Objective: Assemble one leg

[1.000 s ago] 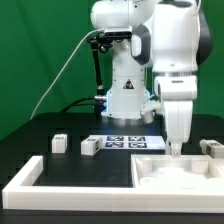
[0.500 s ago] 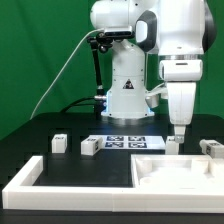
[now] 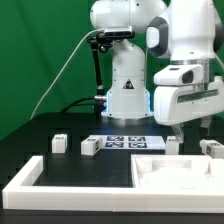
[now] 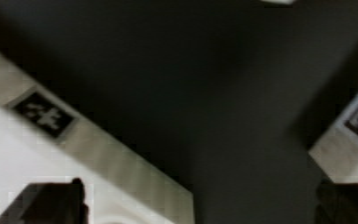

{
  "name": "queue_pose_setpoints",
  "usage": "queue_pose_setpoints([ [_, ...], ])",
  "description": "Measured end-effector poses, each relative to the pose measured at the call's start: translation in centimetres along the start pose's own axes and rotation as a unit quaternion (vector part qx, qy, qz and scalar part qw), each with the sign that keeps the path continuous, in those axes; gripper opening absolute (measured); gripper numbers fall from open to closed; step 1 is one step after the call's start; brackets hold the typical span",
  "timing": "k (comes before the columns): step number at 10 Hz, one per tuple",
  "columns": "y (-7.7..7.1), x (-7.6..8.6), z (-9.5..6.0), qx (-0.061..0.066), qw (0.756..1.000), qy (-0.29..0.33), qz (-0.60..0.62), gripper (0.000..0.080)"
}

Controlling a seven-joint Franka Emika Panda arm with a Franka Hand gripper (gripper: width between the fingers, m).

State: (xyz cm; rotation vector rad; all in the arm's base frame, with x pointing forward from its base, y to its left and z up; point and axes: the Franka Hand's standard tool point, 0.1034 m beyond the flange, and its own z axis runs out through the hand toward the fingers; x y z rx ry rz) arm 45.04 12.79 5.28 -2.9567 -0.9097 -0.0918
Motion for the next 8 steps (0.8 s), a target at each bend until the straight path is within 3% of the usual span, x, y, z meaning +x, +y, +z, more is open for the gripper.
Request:
queue_pose_setpoints([
  [3, -3.8, 1.6, 0.0, 0.015, 0.976, 0.003, 0.217, 0.0649],
  [7, -4.2, 1.5, 0.1, 0.020, 0.973, -0.009, 0.231, 0.0649],
  [8, -4.9, 1.4, 0.2, 0.021, 0.974, -0.009, 0.226, 0.0649],
])
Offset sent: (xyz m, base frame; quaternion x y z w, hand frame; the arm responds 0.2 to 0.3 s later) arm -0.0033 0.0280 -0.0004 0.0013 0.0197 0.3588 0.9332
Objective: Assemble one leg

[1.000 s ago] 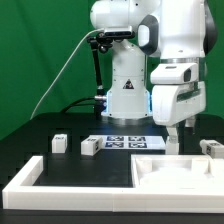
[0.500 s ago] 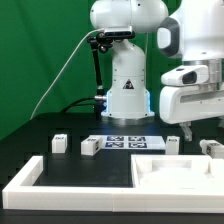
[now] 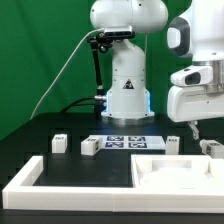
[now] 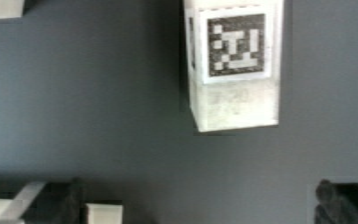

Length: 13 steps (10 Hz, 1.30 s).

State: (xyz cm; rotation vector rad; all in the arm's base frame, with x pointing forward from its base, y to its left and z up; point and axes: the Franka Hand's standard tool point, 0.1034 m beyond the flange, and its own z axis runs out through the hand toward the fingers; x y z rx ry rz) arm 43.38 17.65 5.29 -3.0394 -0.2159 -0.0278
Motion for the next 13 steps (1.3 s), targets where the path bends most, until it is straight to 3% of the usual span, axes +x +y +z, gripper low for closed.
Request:
queue_pose_setpoints([
  [1, -0.7, -0.6, 0.2, -0.002, 1.000, -0.017, -0.008, 0.0649],
  [2, -0.9, -1.5, 0.3, -0.011, 0.997, -0.074, -0.011, 0.0649],
  [6, -0.1, -1.5, 1.6, -0.022, 0.975, -0.221, -0.007, 0.0649],
  [7, -0.2, -1.3, 2.0, -0.023, 0.972, -0.232, -0.002, 0.0649],
  [9, -0.3, -2.9, 2.4, -0.033, 0.945, -0.324, 0.008, 0.0649],
  [11, -0.6, -2.9, 3.2, -0.035, 0.922, -0.385, 0.010, 0.0649],
  [13, -0.1, -3.8, 3.6, -0.037, 0.884, -0.465, 0.011, 0.0649],
])
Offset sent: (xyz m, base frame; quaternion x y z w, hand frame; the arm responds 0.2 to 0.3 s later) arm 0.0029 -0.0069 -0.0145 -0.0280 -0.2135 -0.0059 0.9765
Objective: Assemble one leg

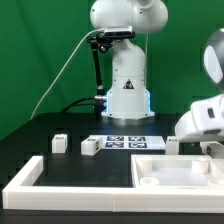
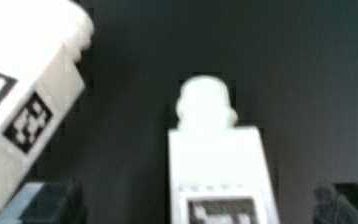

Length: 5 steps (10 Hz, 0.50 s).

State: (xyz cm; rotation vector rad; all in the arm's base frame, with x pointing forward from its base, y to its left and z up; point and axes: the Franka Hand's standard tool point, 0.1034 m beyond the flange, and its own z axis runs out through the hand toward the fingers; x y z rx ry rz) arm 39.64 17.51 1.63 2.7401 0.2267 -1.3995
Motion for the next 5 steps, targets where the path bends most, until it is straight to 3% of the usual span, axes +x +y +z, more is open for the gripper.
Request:
queue_pose_setpoints([
  [2, -0.02, 0.97, -0.12, 0.003, 1.000, -0.005, 0.000, 0.0649],
  [5, -0.05, 1.09, 0.12, 0.003, 1.000, -0.004, 0.000, 0.0649],
])
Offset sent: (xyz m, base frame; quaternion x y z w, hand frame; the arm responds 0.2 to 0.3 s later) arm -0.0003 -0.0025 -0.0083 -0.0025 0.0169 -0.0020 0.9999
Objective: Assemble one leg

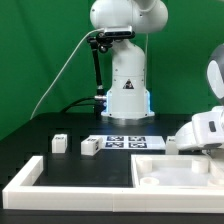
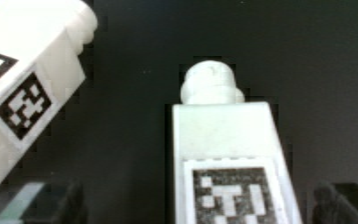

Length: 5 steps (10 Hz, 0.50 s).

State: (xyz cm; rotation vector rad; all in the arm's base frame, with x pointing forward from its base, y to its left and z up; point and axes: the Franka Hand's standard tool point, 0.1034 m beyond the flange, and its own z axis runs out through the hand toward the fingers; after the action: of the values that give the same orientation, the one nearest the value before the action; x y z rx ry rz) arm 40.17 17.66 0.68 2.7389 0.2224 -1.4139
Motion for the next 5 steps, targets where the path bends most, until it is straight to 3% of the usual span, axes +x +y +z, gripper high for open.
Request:
queue_pose_setpoints([
  [1, -0.02, 0.00, 0.00, 0.000, 1.000, 0.000, 0.000, 0.0511],
  [2, -0.01, 0.00, 0.01, 0.000, 1.000, 0.000, 0.000, 0.0511],
  [3, -0.02, 0.00, 0.01, 0.000, 1.000, 0.000, 0.000, 0.0372],
  [4, -0.01, 0.00, 0.02, 0.000, 1.000, 0.000, 0.000, 0.0287],
  [5, -0.01, 0.00, 0.02, 0.000, 1.000, 0.000, 0.000, 0.0287],
])
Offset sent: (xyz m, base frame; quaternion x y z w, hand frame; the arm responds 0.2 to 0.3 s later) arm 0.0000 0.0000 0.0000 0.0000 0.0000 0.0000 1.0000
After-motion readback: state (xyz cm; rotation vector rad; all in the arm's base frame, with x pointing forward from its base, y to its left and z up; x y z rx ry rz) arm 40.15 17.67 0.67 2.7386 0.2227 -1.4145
